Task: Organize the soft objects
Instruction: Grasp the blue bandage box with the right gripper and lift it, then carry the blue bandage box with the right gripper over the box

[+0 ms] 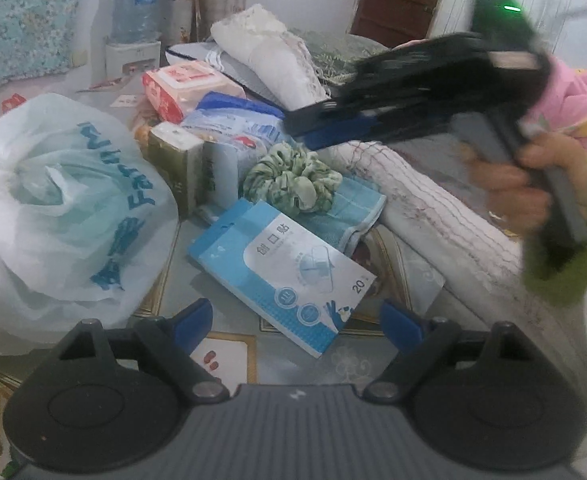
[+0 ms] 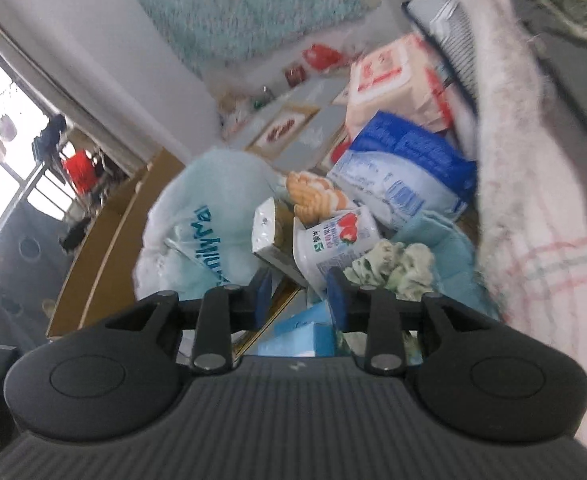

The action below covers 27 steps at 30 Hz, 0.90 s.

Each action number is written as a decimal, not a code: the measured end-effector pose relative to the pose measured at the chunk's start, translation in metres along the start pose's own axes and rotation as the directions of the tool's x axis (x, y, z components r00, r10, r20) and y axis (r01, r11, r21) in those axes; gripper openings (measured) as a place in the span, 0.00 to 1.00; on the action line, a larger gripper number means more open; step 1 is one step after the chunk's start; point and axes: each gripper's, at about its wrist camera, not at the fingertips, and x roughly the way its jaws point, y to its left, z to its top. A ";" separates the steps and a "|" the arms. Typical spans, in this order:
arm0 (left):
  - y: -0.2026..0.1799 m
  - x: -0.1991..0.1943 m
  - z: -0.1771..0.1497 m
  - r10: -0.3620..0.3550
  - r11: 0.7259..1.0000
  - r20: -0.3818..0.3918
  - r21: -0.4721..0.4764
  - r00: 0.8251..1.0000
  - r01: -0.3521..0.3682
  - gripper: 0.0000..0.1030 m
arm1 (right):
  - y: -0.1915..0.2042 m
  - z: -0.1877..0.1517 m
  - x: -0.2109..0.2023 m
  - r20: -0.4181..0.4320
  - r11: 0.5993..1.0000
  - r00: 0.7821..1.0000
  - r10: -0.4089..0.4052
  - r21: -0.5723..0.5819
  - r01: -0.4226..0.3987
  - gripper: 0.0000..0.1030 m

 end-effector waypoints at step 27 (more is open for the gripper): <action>0.006 0.034 0.006 0.031 0.997 -0.067 -0.064 0.997 -0.035 0.69 | 0.002 -0.068 0.032 -0.146 0.999 0.989 -0.033 -0.010 0.031 0.31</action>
